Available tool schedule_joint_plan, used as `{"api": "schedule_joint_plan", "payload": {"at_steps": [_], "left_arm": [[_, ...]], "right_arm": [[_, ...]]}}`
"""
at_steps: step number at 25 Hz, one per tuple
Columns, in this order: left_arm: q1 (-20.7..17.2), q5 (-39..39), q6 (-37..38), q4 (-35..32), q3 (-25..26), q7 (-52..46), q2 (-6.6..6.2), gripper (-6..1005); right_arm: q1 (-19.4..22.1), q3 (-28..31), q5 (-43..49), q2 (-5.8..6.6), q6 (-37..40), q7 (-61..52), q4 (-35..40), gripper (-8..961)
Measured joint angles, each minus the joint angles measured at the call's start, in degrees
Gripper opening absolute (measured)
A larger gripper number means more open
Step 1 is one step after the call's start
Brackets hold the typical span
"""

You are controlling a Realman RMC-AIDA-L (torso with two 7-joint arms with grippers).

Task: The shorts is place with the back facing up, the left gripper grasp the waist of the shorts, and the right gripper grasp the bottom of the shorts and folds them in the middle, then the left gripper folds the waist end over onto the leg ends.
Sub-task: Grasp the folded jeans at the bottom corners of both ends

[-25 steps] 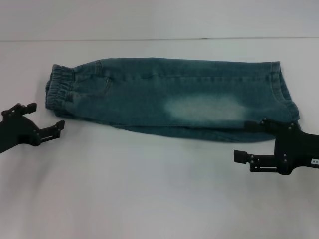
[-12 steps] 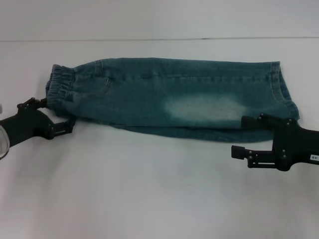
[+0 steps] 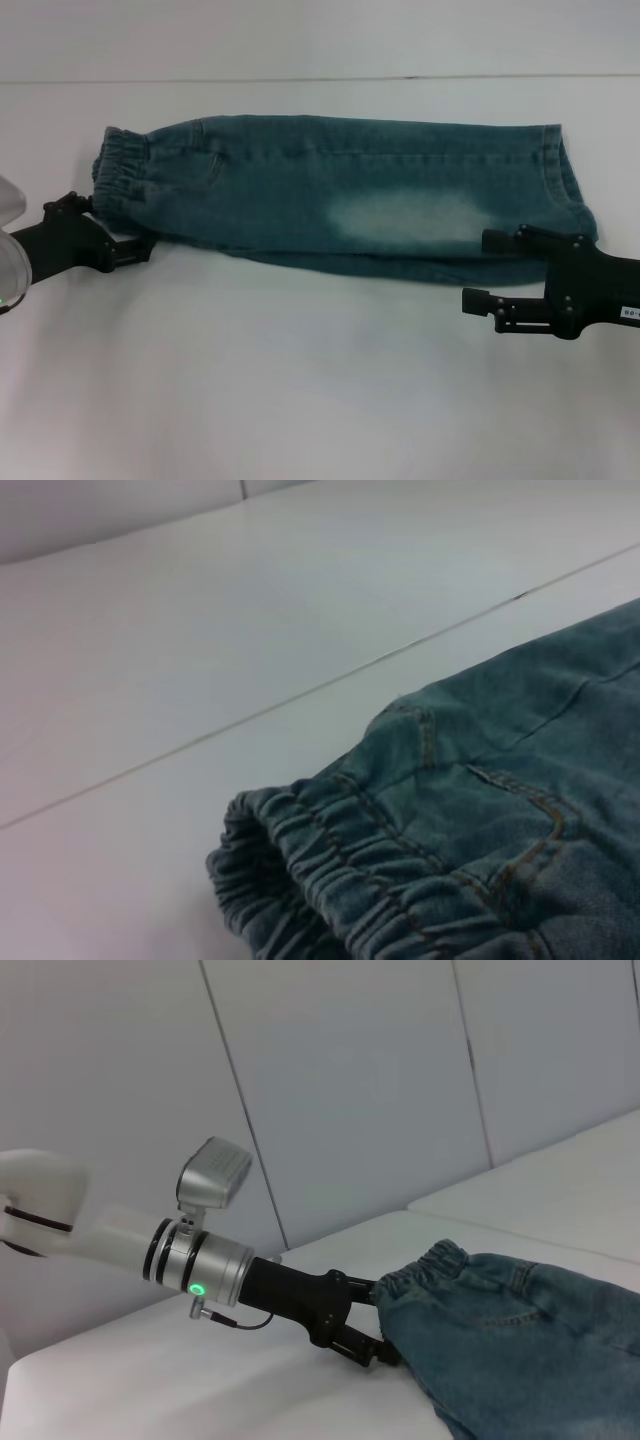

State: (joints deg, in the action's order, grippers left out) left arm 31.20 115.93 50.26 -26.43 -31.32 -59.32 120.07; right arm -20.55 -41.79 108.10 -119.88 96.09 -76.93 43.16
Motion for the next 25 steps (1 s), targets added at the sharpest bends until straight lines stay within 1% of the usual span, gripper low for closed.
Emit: {"api": "schedule_joint_plan", "payload": {"at_steps": [5,12,18,24,25], "left_arm": [[0.4,-0.21,-0.43,0.73,-0.28,-0.03,-0.11,928],[-0.04,-0.42,1.99,0.34,-1.59,0.81,0.36,924],[-0.48,-0.72,6.52,-1.12,-0.67,0.85,0.46,766],[0.01,-0.39,6.04,-1.17,-1.03,0.9,1.12,505],[0.12,-0.35,5.8,-1.08,-1.21,0.9,1.16,428]], "right_arm": [[-0.11,-0.14,0.0,0.0,-0.34,-0.26,-0.01,947],[-0.2,-0.15,0.0,0.0,-0.59,-0.85,-0.01,946],[-0.19,-0.21,0.06,0.0,-0.97,-1.0,-0.01,946],[-0.05,0.14,0.03,0.0,-0.63,-1.1,-0.01,945],[-0.03,0.14,0.02,0.0,-0.63,-1.12,-0.03,945]]}}
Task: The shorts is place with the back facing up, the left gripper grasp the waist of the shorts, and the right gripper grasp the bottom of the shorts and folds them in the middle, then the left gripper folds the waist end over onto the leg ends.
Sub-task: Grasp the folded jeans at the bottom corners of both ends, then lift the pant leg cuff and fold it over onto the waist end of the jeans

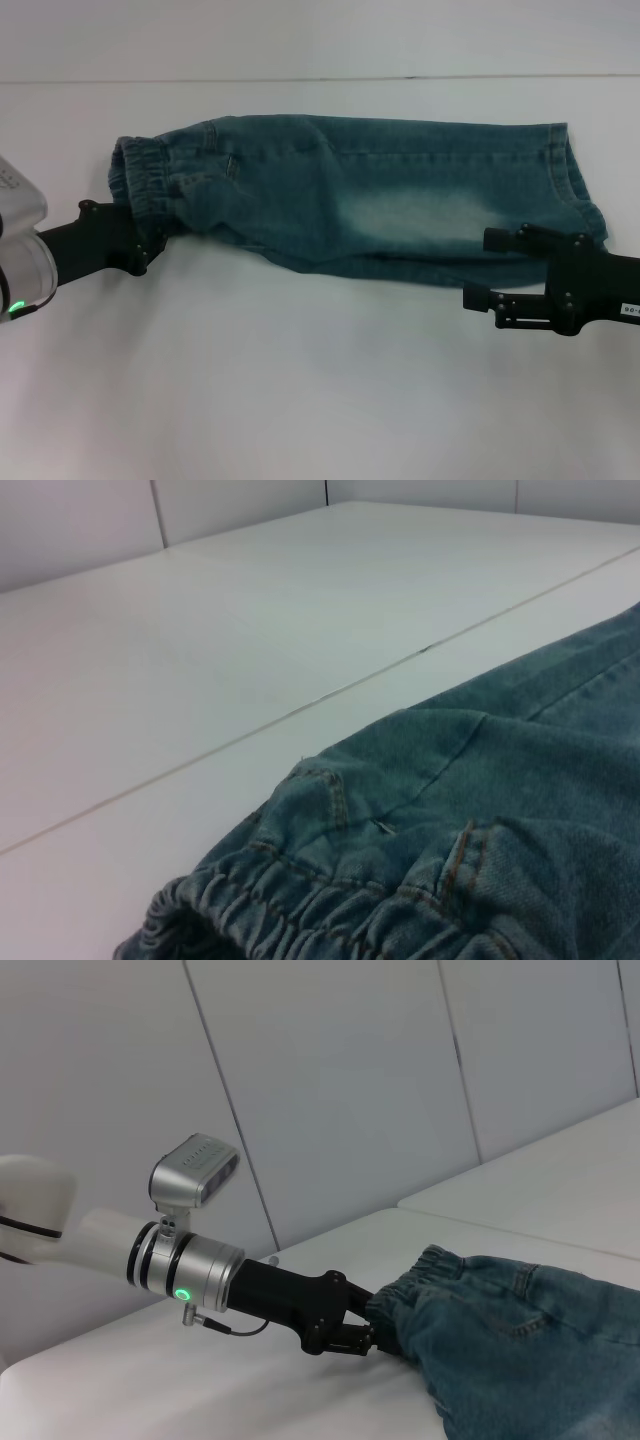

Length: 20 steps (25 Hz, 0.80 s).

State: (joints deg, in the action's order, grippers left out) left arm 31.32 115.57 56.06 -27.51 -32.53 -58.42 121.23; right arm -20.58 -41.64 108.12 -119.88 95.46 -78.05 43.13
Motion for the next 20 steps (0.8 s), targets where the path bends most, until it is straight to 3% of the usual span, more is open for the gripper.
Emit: {"api": "schedule_joint_plan", "payload": {"at_steps": [2,12,20], "left_arm": [[0.11,0.0,-0.69,0.14,-0.3,0.01,0.07,274],[-0.05,1.49,-1.46,-3.35,-3.02,-5.78,-0.1,43],[-0.49,8.15,1.82,-17.23,-12.78,-23.37,0.97,38]], "right_arm": [[0.02,0.01,-0.01,0.0,0.0,-0.01,-0.04,945],[0.39,2.25,-0.03,0.0,-0.99,0.21,-0.16,872],[-0.94,2.99,-1.2,0.05,-7.99,0.31,-3.62,814]]}}
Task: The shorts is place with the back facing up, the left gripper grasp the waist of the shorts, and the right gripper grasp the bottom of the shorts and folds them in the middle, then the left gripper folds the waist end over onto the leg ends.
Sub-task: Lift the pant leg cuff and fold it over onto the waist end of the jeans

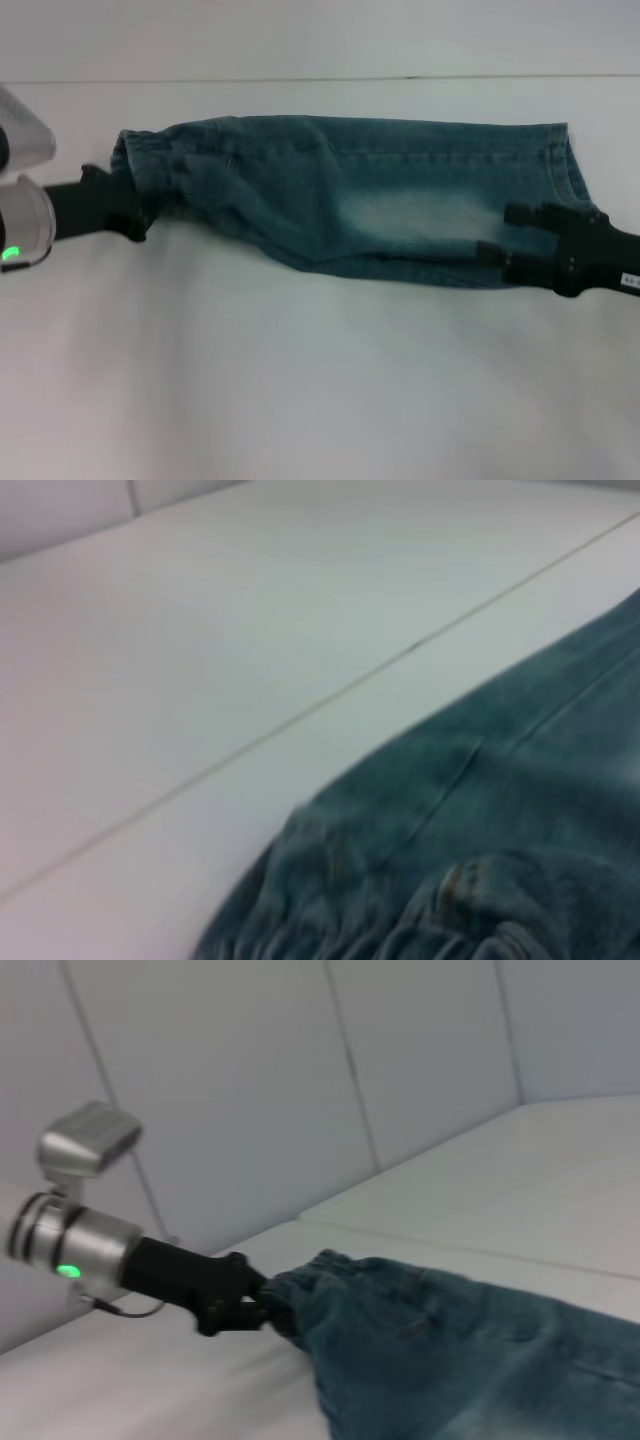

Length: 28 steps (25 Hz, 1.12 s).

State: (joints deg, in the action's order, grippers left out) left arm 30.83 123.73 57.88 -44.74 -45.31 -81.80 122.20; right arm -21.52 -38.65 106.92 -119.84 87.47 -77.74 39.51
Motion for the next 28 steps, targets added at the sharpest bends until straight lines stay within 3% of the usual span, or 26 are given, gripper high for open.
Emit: {"api": "schedule_joint_plan", "payload": {"at_steps": [7,11,17,20,25,28], "left_arm": [[1.17,0.95,12.36,-12.3,-0.49,-11.97,-0.31,38],[2.46,1.12,15.24,-16.86,-1.34,-17.82,-0.49,38],[5.07,2.8,15.77,-20.57,-5.98,-25.29,-0.55,37],[6.87,4.35,15.8,-22.05,-8.39,-28.17,-0.2,37],[11.72,5.41,17.11,-23.79,-10.6,-33.34,0.43,37],[14.39,5.43,18.02,-24.91,-12.43,-36.77,0.45,37]], "right_arm": [[-2.73,-0.27,-3.68,-0.08,-6.75,6.68,-6.56,750],[-6.9,-0.57,-6.17,-0.39,-16.95,12.23,-13.94,664],[-12.96,-0.58,-10.42,-0.5,-25.63,19.75,-22.63,536],[-16.14,-0.58,-11.97,-0.66,-28.57,23.46,-26.53,297],[-20.72,-0.35,-12.27,-0.99,-34.44,28.45,-31.58,83],[-23.42,-0.06,-12.36,-1.09,-38.18,30.59,-34.47,41]]}}
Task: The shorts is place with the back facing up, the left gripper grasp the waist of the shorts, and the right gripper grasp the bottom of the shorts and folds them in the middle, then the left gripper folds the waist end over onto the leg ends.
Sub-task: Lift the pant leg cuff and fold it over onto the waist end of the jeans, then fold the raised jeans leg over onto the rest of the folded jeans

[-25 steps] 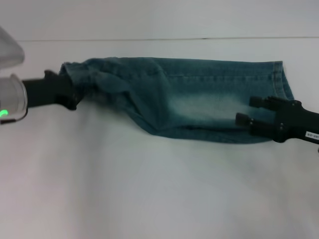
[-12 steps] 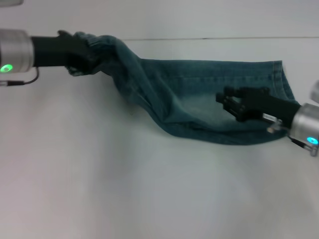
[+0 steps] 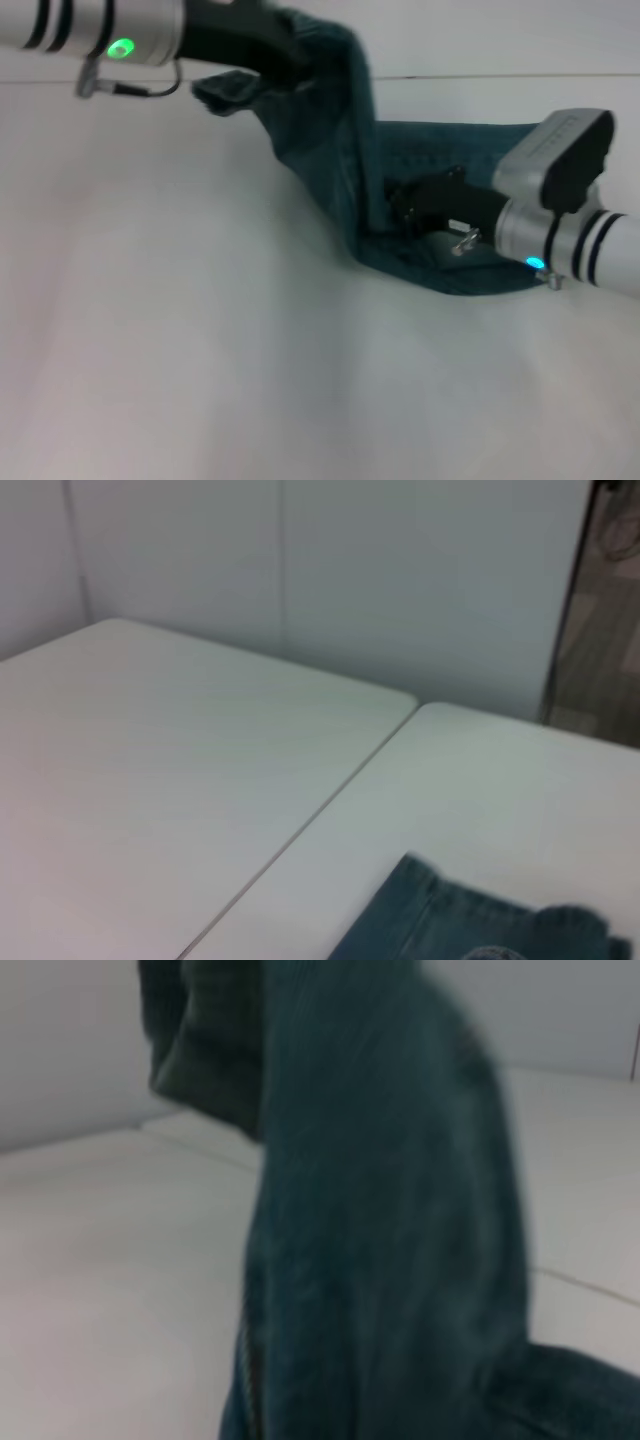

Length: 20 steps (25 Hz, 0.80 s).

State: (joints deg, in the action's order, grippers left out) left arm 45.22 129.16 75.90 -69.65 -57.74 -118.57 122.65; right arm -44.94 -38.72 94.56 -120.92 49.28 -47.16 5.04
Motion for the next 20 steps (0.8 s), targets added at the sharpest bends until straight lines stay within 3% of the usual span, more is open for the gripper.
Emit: {"api": "schedule_joint_plan", "payload": {"at_steps": [5,8,13,17,20], "left_arm": [[4.08,0.55,0.58,-0.94,-2.8,-5.29,0.01,37],[7.34,3.35,0.32,-0.5,-4.06,-6.98,1.07,37],[8.72,4.27,-1.35,0.87,-8.25,-7.82,1.36,38],[8.88,4.32,-3.61,1.83,-11.54,-8.39,1.36,48],[9.1,4.37,-4.88,2.64,-13.33,-8.35,1.33,56]], "right_arm": [[-3.58,-0.14,0.01,-0.15,-3.66,3.99,-4.28,-1],[-5.76,-0.66,0.82,-0.19,-3.75,5.07,-6.94,-1],[-6.65,-0.69,2.2,-0.37,-3.41,6.17,-8.57,-1],[-3.12,-0.34,2.02,0.47,-0.36,5.55,-7.57,-1],[3.78,-0.53,2.04,1.03,6.03,2.72,-2.14,-1]]}}
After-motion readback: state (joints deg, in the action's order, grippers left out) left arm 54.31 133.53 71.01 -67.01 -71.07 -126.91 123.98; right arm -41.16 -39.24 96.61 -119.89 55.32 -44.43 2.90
